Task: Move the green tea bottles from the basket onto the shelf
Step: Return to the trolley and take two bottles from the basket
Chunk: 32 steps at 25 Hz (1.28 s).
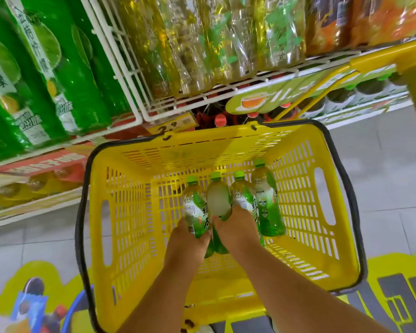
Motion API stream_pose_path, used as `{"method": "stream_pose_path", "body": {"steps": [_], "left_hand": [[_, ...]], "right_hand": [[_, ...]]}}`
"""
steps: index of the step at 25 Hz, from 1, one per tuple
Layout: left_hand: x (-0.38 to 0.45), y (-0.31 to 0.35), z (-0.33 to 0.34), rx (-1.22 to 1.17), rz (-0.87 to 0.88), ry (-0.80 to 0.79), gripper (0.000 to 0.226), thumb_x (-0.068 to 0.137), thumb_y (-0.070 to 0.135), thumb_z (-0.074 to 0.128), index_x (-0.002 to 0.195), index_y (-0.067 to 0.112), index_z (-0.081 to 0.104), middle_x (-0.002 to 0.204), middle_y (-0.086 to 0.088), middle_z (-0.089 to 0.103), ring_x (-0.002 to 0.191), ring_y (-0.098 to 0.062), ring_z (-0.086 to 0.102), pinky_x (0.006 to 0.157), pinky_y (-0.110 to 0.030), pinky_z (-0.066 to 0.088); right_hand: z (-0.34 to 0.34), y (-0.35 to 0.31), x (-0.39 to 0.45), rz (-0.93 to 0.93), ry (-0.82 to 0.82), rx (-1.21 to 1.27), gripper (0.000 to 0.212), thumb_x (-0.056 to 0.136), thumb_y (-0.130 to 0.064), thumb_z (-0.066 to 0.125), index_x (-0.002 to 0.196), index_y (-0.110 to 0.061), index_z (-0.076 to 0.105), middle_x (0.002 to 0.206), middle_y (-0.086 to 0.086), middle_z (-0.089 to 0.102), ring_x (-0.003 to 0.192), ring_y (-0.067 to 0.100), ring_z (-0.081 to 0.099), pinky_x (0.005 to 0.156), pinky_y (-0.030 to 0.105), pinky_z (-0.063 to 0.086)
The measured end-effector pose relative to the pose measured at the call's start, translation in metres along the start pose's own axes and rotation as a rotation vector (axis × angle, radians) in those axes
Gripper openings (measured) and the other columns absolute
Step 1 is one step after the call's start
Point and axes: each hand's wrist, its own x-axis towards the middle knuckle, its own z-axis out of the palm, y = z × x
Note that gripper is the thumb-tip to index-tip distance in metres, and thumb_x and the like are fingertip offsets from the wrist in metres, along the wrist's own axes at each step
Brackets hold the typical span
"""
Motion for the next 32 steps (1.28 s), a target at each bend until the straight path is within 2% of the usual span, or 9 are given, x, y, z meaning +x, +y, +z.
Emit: {"method": "stream_pose_path", "body": {"steps": [4,6,8,15,19,21,23,27,32], "left_hand": [[0.017,0.001,0.001,-0.047,-0.068,0.000,0.063,0.080,0.050,0.077,0.128,0.019,0.050,0.120,-0.003,0.063,0.105,-0.025,0.064,0.080,-0.032,0.051],[0.021,-0.001,0.001,-0.049,-0.079,0.020,0.066,0.078,0.052,0.079,0.129,0.018,0.051,0.121,-0.003,0.063,0.105,-0.026,0.065,0.080,-0.033,0.053],[0.025,-0.005,0.001,-0.022,-0.066,0.035,0.069,0.079,0.048,0.080,0.133,0.017,0.051,0.126,-0.004,0.064,0.112,-0.025,0.063,0.084,-0.031,0.052],[0.008,-0.004,-0.019,-0.144,-0.085,0.041,0.054,0.082,0.048,0.078,0.125,0.020,0.062,0.123,-0.001,0.069,0.099,-0.022,0.065,0.080,-0.032,0.051],[-0.032,0.010,-0.053,-0.257,-0.020,0.039,0.034,0.081,0.045,0.080,0.106,0.030,0.063,0.123,-0.001,0.069,0.105,-0.021,0.063,0.084,-0.031,0.047],[-0.055,0.019,-0.074,-0.236,0.032,0.051,0.029,0.082,0.046,0.079,0.102,0.035,0.060,0.122,0.001,0.068,0.113,-0.023,0.062,0.080,-0.030,0.044],[-0.081,0.032,-0.093,-0.222,0.068,0.085,0.031,0.081,0.049,0.078,0.103,0.037,0.060,0.113,0.003,0.066,0.100,-0.024,0.063,0.075,-0.032,0.046],[-0.145,0.059,-0.145,-0.252,0.143,0.116,0.049,0.077,0.059,0.077,0.117,0.035,0.065,0.114,0.010,0.067,0.093,-0.016,0.064,0.071,-0.031,0.049],[-0.250,0.086,-0.208,-0.352,0.224,0.154,0.070,0.070,0.066,0.076,0.131,0.034,0.062,0.120,0.014,0.068,0.095,-0.006,0.065,0.073,-0.028,0.051]], "right_hand": [[0.015,-0.002,0.005,0.007,0.010,0.016,0.038,0.090,-0.024,0.069,0.124,-0.013,0.056,0.101,0.004,0.068,0.083,0.022,0.065,0.058,0.028,0.048],[0.021,0.000,0.008,0.011,-0.012,0.012,0.052,0.091,-0.025,0.073,0.137,-0.014,0.049,0.115,0.007,0.066,0.098,0.025,0.068,0.069,0.031,0.052],[0.026,0.000,0.014,0.038,-0.011,-0.003,0.067,0.091,-0.030,0.076,0.146,-0.011,0.043,0.117,0.007,0.065,0.093,0.024,0.067,0.065,0.027,0.048],[0.004,0.000,0.008,0.000,-0.043,0.156,0.025,0.079,-0.037,0.083,0.092,-0.023,0.068,0.079,-0.006,0.070,0.072,0.016,0.067,0.059,0.031,0.055],[-0.040,-0.011,-0.029,-0.068,-0.015,0.213,0.033,0.082,-0.033,0.082,0.069,-0.027,0.053,0.061,-0.012,0.054,0.053,0.002,0.047,0.048,0.019,0.031],[-0.064,-0.018,-0.051,-0.106,-0.014,0.238,0.028,0.082,-0.033,0.082,0.073,-0.026,0.057,0.060,-0.013,0.058,0.050,-0.003,0.050,0.045,0.013,0.032],[-0.093,-0.024,-0.075,-0.147,-0.006,0.274,0.022,0.081,-0.033,0.083,0.077,-0.026,0.063,0.058,-0.020,0.062,0.051,-0.008,0.055,0.046,0.012,0.037],[-0.152,-0.048,-0.135,-0.161,0.007,0.357,0.025,0.078,-0.035,0.085,0.100,-0.030,0.074,0.086,-0.017,0.076,0.075,-0.004,0.069,0.064,0.024,0.056],[-0.218,-0.082,-0.224,-0.254,0.035,0.387,0.034,0.072,-0.044,0.085,0.103,-0.035,0.074,0.089,-0.019,0.076,0.082,-0.002,0.071,0.074,0.030,0.060]]}}
